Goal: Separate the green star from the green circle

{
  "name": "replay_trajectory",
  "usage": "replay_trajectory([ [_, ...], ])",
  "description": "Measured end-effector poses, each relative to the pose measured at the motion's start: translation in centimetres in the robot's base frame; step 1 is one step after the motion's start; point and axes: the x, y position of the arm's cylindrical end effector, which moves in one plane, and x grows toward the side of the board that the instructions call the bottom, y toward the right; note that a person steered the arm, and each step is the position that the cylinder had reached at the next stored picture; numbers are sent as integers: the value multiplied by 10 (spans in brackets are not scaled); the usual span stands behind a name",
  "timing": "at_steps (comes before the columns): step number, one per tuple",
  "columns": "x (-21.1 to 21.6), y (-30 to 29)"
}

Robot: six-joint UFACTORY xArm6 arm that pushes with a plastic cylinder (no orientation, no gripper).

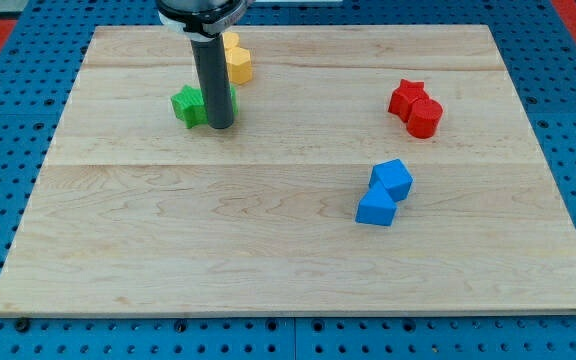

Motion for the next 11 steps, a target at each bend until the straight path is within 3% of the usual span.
replay_trajectory([
  [3, -1, -41],
  [7, -62, -41],
  [11, -54, -78],
])
